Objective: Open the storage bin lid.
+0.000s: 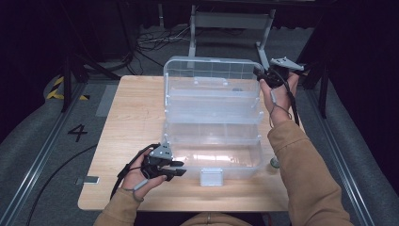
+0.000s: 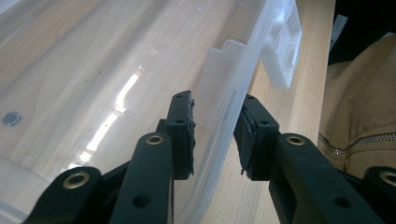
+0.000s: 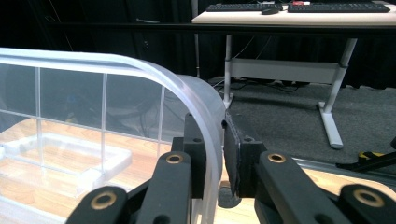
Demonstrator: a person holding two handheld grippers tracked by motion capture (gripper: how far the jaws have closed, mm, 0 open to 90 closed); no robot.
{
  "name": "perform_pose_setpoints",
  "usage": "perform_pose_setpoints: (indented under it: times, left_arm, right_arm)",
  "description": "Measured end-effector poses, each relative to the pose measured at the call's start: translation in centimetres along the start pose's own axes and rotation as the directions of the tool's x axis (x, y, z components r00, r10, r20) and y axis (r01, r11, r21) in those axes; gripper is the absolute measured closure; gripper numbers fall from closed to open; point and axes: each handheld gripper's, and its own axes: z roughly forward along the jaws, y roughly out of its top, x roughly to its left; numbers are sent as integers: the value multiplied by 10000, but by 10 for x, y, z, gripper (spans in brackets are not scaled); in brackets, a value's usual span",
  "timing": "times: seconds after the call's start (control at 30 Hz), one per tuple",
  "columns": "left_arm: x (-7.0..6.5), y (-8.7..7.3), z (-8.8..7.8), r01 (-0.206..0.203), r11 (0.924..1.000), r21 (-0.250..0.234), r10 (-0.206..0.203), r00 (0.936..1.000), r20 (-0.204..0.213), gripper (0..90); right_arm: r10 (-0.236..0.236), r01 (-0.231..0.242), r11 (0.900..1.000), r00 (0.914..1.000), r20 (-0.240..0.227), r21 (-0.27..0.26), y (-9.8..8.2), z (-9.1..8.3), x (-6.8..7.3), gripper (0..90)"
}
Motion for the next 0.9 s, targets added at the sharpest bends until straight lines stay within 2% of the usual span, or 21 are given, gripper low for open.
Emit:
perform_pose_setpoints:
  times: [0.4, 0.5, 0.9]
  left_arm:
    - [0, 0, 0, -78, 10000, -56, 78, 10000, -19, 694]
    - [0, -1, 0, -62, 10000, -75, 62, 10000, 13, 694]
    - [0, -1, 0, -69, 9998, -166, 70, 9999, 91, 693]
  right_arm:
    - [-41, 41, 10000, 9999, -129, 44, -4, 12, -5, 797]
    - [86, -84, 9999, 9997, -225, 104, -5, 15, -7, 795]
    - [125, -110, 9992, 9992, -392, 377, -10, 30, -14, 794]
